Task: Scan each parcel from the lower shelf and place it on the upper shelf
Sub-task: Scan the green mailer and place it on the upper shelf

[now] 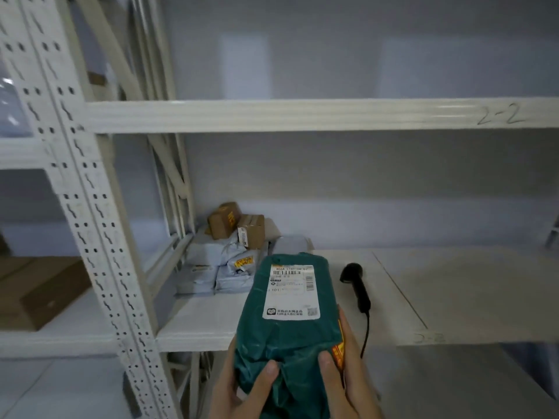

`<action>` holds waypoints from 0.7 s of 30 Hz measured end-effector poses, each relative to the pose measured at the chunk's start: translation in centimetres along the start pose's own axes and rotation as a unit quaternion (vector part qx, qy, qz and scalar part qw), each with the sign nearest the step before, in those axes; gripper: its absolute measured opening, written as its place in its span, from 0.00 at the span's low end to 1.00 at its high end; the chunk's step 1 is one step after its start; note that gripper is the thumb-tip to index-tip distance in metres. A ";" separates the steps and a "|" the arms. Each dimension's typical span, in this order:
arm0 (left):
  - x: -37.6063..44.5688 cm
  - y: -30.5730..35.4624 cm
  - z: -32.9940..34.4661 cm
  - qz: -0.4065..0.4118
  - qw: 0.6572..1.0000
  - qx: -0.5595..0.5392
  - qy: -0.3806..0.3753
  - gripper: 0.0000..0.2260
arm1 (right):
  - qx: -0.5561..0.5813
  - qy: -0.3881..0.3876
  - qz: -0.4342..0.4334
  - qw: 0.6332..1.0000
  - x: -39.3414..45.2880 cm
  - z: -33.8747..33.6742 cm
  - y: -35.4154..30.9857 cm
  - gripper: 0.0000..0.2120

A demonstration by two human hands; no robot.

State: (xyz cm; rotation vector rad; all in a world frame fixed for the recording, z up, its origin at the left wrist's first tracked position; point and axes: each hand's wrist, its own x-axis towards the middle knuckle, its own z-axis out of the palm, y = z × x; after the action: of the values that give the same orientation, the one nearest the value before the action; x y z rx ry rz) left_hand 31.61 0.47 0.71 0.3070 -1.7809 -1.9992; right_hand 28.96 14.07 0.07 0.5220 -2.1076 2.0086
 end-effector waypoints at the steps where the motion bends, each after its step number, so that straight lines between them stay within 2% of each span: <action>1: -0.4 0.8 -0.4 0.005 1.000 -0.002 0.016 0.26 | -0.005 -0.003 -0.010 1.000 -0.1 0.2 -1.0 0.30; 5: -2.1 5.3 -1.4 0.050 0.998 -0.011 0.049 0.22 | -0.002 -0.005 -0.057 0.998 -0.3 0.8 -4.8 0.39; 10: -3.7 11.3 -3.5 0.118 0.992 -0.016 0.038 0.16 | 0.006 -0.036 -0.107 0.994 -0.7 2.0 -9.9 0.30; 14: -4.1 14.7 -4.9 0.188 0.982 0.002 0.031 0.25 | 0.012 -0.074 -0.129 0.989 -0.3 2.9 -13.6 0.30; 18: -3.5 17.5 -5.8 0.229 0.973 0.000 0.034 0.22 | 0.019 -0.095 -0.163 0.982 0.5 3.7 -16.9 0.36; 21: -2.5 19.4 -6.3 0.261 0.965 -0.007 0.021 0.21 | 0.043 -0.111 -0.184 0.976 2.0 4.8 -18.7 0.31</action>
State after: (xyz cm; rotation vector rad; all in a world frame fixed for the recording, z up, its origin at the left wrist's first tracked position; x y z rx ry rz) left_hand 40.01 -5.35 18.48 -0.1188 -1.6103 -1.6119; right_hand 34.60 8.61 17.79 1.1095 -1.8651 1.9033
